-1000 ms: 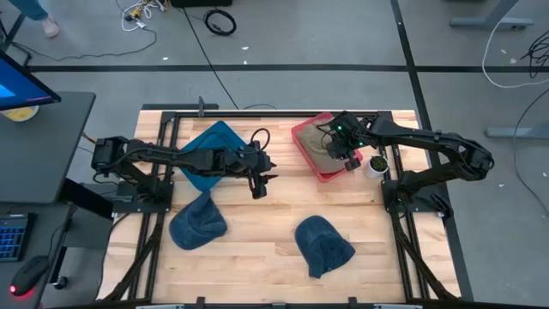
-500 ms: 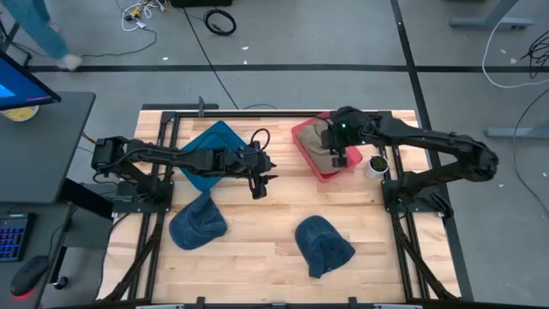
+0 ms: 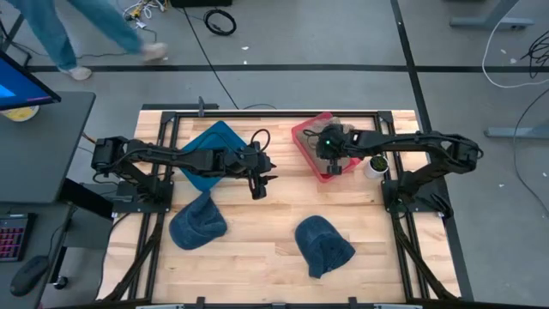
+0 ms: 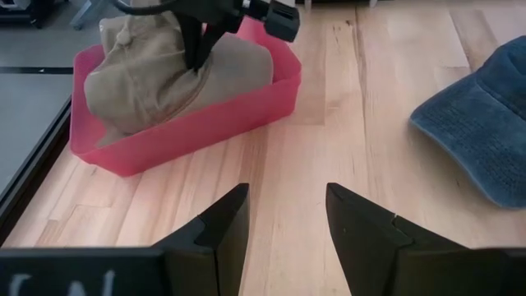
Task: Pick & Place hat
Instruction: Put the brown cap into the red bin
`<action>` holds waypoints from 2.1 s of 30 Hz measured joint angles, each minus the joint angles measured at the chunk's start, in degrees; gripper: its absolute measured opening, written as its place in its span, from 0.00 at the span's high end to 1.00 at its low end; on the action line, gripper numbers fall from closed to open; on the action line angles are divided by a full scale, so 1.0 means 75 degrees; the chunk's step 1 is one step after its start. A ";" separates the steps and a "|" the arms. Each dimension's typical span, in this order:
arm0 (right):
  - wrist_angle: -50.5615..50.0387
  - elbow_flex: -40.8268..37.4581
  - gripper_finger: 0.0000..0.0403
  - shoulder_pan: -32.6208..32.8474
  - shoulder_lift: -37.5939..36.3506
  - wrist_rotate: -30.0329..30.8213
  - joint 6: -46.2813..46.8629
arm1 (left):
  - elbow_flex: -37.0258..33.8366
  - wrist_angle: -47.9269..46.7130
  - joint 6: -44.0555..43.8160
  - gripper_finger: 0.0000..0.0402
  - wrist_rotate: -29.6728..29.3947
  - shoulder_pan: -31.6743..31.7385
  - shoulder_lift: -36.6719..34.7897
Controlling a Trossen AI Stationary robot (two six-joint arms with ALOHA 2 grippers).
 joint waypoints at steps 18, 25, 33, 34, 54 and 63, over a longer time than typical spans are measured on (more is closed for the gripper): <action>-0.2537 0.2301 0.93 0.0436 -0.1134 -0.0461 0.2002 | 0.1511 -0.5151 -0.0729 0.59 0.0050 -0.0648 -0.1749; -0.2434 0.2408 0.93 0.0611 -0.1325 -0.1175 0.2884 | 0.1472 -0.7818 -0.2302 0.59 0.0699 -0.1420 -0.2334; -0.2105 0.1699 0.86 0.0599 -0.0996 -0.0666 0.2659 | 0.1466 -0.8688 -0.4852 0.59 0.0553 -0.2680 -0.2220; -0.1916 0.1531 0.85 0.0586 -0.0927 -0.0460 0.2597 | 0.1466 -0.8611 -0.4841 0.59 0.0428 -0.2830 -0.2226; -0.1299 -0.0382 0.96 0.0003 -0.0716 0.0983 0.4624 | 0.1463 -0.8402 -0.4849 0.59 -0.0481 -0.3432 -0.2145; -0.2136 0.0878 0.80 0.0062 -0.0771 0.0910 0.4404 | 0.1463 -0.8406 -0.5164 0.59 -0.0475 -0.3443 -0.2145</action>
